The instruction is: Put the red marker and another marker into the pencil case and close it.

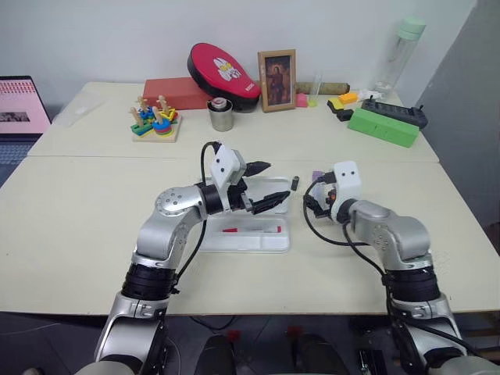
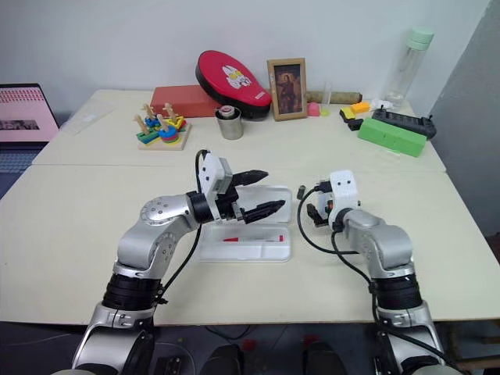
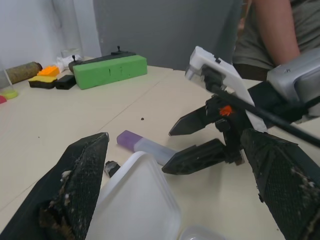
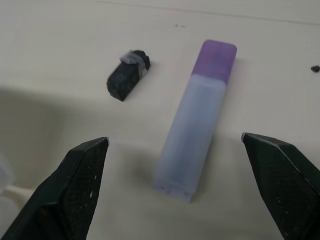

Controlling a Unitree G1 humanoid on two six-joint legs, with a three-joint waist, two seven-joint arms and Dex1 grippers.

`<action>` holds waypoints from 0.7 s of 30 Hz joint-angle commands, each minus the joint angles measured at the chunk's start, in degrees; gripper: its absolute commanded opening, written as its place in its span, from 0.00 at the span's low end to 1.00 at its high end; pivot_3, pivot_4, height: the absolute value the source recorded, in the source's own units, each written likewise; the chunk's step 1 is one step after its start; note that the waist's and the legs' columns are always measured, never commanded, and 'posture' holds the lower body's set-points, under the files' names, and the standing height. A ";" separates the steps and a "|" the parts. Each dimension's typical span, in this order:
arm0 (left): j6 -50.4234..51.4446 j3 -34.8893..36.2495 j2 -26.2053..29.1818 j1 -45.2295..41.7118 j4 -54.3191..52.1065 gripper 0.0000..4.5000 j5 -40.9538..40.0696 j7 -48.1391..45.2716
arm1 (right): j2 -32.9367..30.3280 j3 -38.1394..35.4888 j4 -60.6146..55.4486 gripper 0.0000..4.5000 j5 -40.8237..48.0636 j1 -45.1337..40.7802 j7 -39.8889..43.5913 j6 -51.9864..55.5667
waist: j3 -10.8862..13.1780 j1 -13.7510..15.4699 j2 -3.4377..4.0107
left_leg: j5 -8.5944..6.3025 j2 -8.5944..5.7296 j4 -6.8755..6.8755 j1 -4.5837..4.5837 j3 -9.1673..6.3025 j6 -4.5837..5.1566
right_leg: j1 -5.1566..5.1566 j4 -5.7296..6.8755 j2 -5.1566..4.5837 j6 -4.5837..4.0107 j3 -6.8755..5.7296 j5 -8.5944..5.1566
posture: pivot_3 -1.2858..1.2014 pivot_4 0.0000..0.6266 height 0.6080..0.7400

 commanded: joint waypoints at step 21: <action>-1.46 -2.47 -1.17 -4.58 1.21 1.00 0.29 2.69 | 1.68 -0.60 3.31 0.24 -7.76 -0.82 -0.44 -4.33 | -0.01 0.02 0.01 | 0.00 0.00 -0.02 0.01 0.00 0.00 | 0.03 -0.03 0.00 0.01 -0.01 0.00 | 0.52 0.24 1.00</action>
